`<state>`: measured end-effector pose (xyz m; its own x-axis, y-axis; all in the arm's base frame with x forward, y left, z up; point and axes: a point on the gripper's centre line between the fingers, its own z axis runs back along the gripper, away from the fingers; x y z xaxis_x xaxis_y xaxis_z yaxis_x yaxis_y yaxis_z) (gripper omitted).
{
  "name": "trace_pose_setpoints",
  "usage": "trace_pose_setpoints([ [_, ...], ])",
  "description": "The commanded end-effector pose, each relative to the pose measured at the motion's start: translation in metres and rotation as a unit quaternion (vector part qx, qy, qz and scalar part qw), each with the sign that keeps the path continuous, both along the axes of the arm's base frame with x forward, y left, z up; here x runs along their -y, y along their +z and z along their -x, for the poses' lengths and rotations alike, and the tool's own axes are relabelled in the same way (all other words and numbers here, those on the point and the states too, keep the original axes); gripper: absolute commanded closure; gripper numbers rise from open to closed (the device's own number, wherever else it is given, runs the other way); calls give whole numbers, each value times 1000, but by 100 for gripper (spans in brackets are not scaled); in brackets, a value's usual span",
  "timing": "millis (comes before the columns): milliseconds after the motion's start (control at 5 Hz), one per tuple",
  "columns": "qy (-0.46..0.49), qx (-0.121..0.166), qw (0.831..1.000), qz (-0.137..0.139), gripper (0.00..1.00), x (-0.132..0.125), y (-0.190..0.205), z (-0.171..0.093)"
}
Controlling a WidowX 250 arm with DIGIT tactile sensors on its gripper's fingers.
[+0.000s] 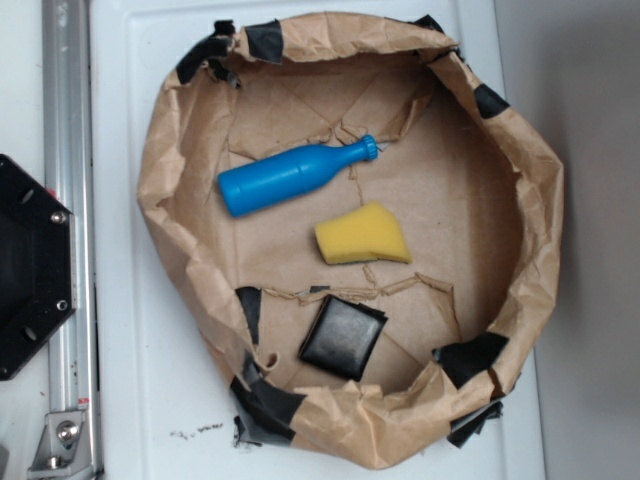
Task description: Grab the green sponge.
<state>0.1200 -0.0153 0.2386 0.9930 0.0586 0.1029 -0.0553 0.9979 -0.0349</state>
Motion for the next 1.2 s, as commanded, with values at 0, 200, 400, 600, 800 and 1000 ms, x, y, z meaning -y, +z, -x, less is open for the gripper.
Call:
trace_pose_setpoints([
  [0, 240, -9, 970, 46, 0, -39, -56, -94],
  [200, 304, 9, 951, 59, 0, -47, -76, -133],
  [400, 296, -4, 953, 60, 0, -47, -121, -155],
  [600, 314, -15, 947, 66, 0, -34, -151, -169],
  [800, 302, -40, 952, 29, 0, -32, -189, -175],
  [1000, 300, -85, 950, -14, 23, -37, -230, -153],
])
